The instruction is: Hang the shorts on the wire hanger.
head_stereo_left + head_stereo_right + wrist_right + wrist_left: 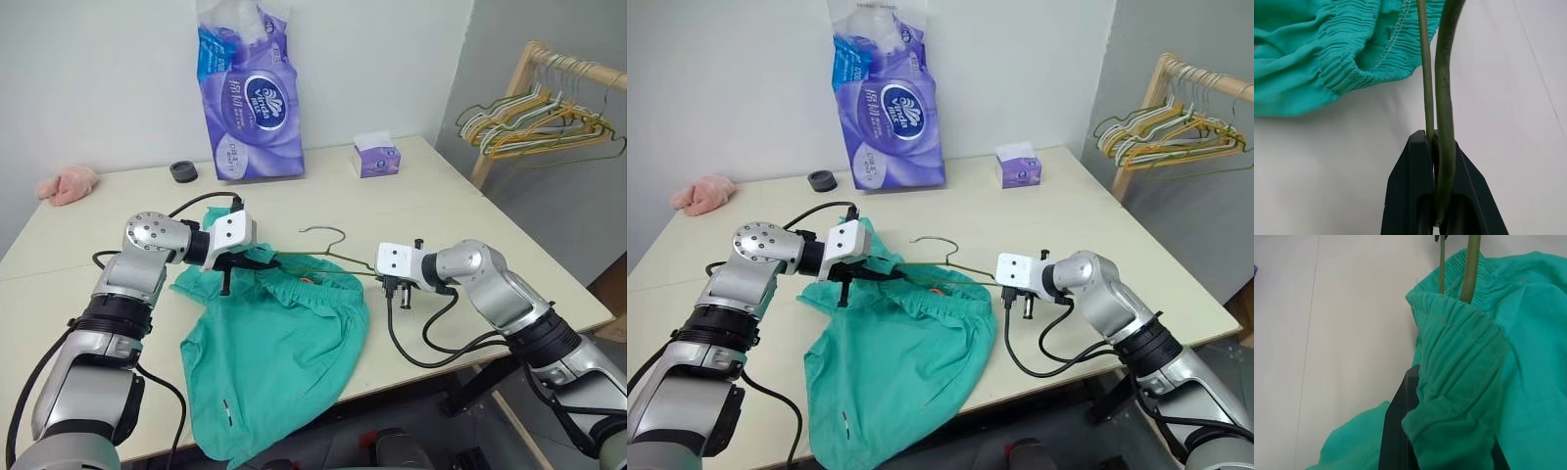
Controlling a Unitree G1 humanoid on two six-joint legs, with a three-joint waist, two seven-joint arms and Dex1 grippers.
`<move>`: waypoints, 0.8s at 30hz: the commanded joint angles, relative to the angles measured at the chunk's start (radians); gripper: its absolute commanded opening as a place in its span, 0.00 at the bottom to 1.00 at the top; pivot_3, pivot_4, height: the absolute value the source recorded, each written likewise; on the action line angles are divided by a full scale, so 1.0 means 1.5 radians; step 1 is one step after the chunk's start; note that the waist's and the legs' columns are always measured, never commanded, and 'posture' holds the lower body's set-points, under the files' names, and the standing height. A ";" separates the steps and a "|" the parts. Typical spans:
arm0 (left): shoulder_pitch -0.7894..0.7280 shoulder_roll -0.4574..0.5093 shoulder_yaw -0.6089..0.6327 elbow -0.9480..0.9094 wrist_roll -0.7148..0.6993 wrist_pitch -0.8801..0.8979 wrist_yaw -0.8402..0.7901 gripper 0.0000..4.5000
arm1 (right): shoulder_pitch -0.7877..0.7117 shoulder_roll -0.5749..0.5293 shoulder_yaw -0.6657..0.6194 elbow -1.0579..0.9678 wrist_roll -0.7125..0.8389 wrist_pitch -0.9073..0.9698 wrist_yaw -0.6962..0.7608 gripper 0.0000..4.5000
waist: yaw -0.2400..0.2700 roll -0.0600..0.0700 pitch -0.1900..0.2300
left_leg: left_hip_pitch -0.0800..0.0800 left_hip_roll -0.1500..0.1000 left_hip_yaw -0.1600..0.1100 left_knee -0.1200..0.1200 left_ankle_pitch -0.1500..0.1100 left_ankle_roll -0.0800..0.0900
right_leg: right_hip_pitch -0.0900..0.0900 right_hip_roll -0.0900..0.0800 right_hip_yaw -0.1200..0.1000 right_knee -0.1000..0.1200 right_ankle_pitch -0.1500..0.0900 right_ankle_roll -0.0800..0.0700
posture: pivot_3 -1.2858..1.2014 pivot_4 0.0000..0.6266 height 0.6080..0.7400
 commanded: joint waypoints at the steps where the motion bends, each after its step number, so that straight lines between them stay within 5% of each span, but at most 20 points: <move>1: -0.002 -0.014 0.007 -0.007 -0.012 0.004 0.006 0.01 | -0.017 -0.007 -0.008 -0.069 0.017 -0.100 0.047 0.00 | 0.000 0.000 0.000 | 0.000 0.000 0.000 0.000 0.000 0.000 | 0.000 0.000 0.000 0.000 0.000 0.000 | 0.44 0.00 1.00; 3: -0.003 -0.016 0.011 0.001 -0.010 0.001 0.012 0.01 | -0.016 -0.009 -0.019 -0.067 0.019 -0.103 0.048 0.00 | 0.000 0.000 0.000 | 0.000 0.000 0.000 0.000 0.000 0.000 | 0.000 0.000 0.000 0.000 0.000 0.000 | 0.44 0.00 1.00; 6: -0.007 -0.016 0.016 0.022 -0.004 -0.008 0.023 0.00 | -0.019 -0.032 -0.034 -0.062 0.009 -0.108 0.057 0.17 | -0.001 0.000 0.000 | 0.000 0.000 0.000 0.000 0.000 0.000 | 0.000 0.000 0.000 0.000 0.000 0.000 | 0.44 0.00 1.00; 16: -0.013 -0.025 0.036 0.061 -0.004 -0.028 0.080 0.00 | 0.034 -0.145 -0.201 -0.073 0.049 -0.025 0.043 0.96 | 0.001 0.000 0.000 | 0.000 0.000 0.000 0.000 -0.001 0.002 | 0.000 -0.001 0.000 0.000 0.000 0.000 | 0.44 0.00 1.00; 20: -0.016 -0.033 0.069 0.053 -0.039 0.018 0.106 0.00 | 0.135 -0.054 -0.333 -0.155 0.157 0.133 -0.043 0.99 | 0.001 0.000 0.000 | 0.000 0.000 0.000 0.000 -0.001 0.002 | 0.000 -0.001 0.000 0.000 0.000 0.000 | 0.44 0.00 1.00; 24: -0.016 -0.030 0.100 0.035 -0.071 0.081 0.114 0.00 | 0.224 0.062 -0.352 -0.272 0.240 0.276 -0.106 0.99 | -0.002 0.000 0.000 | 0.000 0.000 0.000 0.000 -0.001 0.002 | 0.000 0.000 0.000 0.001 0.000 0.000 | 0.44 0.00 1.00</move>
